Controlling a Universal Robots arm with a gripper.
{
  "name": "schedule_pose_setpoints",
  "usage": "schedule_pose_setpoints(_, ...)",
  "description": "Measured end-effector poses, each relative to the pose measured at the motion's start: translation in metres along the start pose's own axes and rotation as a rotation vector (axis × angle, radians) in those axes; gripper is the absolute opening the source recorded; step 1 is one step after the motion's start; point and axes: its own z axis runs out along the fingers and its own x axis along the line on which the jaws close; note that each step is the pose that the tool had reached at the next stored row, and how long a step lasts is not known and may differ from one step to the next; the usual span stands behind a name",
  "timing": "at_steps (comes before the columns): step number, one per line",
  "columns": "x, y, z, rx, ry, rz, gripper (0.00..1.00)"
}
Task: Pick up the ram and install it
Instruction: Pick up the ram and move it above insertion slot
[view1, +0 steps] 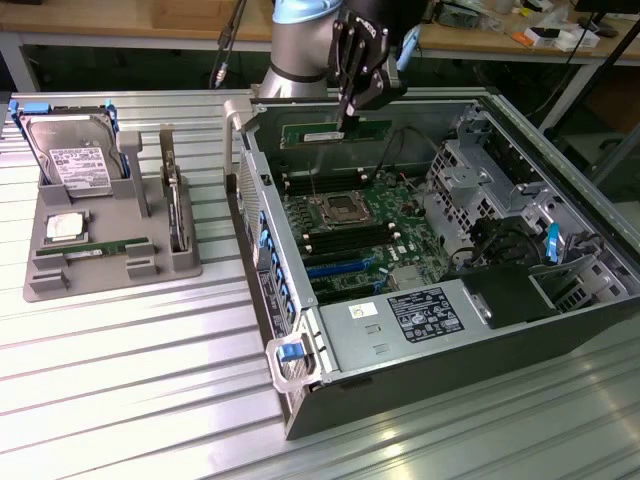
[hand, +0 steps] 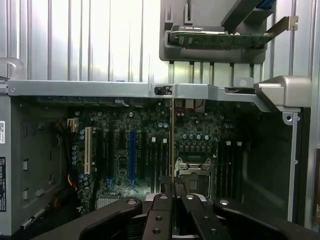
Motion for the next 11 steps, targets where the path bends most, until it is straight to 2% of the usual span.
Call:
schedule_pose_setpoints(2,0.0,-0.0072,-0.0003,0.0,0.0,0.0,0.12)
schedule_pose_setpoints(8,0.0,-0.016,-0.0007,0.0,0.0001,0.0,0.12)
schedule_pose_setpoints(11,0.001,-0.0241,-0.001,0.0001,0.0,0.0,0.12)
